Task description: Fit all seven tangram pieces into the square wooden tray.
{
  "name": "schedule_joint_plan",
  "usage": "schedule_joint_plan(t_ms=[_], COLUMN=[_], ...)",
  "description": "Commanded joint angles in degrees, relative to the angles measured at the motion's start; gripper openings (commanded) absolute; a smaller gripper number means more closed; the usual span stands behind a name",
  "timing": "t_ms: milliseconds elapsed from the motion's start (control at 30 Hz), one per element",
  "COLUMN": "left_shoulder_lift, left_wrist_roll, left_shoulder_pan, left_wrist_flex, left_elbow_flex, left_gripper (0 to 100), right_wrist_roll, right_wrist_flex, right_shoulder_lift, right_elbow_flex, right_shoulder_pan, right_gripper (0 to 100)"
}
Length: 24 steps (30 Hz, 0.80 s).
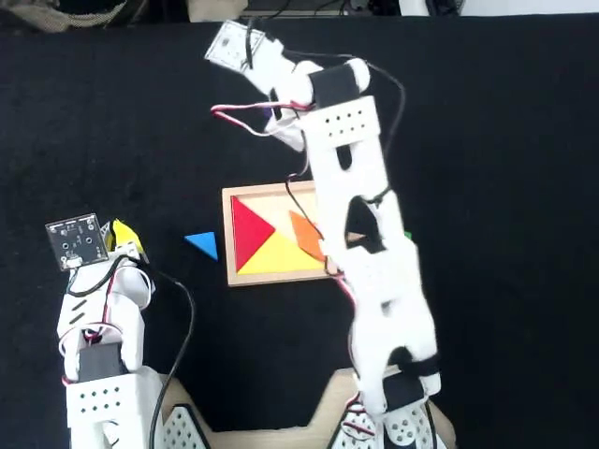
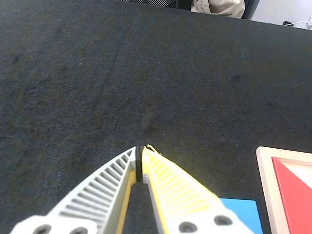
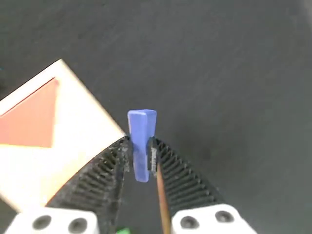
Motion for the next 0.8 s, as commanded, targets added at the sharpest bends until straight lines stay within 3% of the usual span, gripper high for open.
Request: schedule_joint_plan(t_ms=[0,267,767], left_shoulder_lift=[-0.4,-0.4,-0.4], left_wrist_roll=[-0.4,-0.4,-0.4], left_shoulder_pan=[0.7,0.7,0.7], left_wrist_flex=[-1.1,-1.0,-1.1], left_elbow_flex=[-0.7,-0.7,-0.7], left_gripper=[3,3,3], right_wrist_roll=[-1.5,-5.6,-6.1], right_wrist_flex=[1.4,-10.4,-22.4], right_shoulder_lift=[-16.9,-24.8,-13.2], right_elbow_flex=[19.7,47.6,50.8], right_shoulder_pan=[0.1,0.7,2.4], right_gripper=[1.1,1.1,1.1])
